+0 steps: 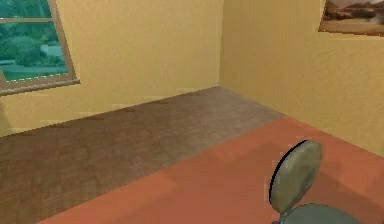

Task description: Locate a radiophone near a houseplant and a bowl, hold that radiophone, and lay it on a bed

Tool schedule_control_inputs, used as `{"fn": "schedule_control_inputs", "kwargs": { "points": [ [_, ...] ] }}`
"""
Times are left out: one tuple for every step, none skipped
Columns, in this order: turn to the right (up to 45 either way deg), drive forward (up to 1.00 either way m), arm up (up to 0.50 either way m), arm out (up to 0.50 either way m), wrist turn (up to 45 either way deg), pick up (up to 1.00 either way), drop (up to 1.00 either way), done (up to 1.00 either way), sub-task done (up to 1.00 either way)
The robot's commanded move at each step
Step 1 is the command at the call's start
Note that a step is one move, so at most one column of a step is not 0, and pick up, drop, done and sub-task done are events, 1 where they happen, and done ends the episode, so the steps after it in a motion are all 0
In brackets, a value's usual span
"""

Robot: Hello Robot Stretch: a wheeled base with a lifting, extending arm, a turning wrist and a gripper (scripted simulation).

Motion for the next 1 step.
{"fn": "schedule_control_inputs", "kwargs": {
  "points": [
    [-45.0,0.0,0.0,0.0,0.0,0.0,0.0,0.0,0.0]
  ]
}}
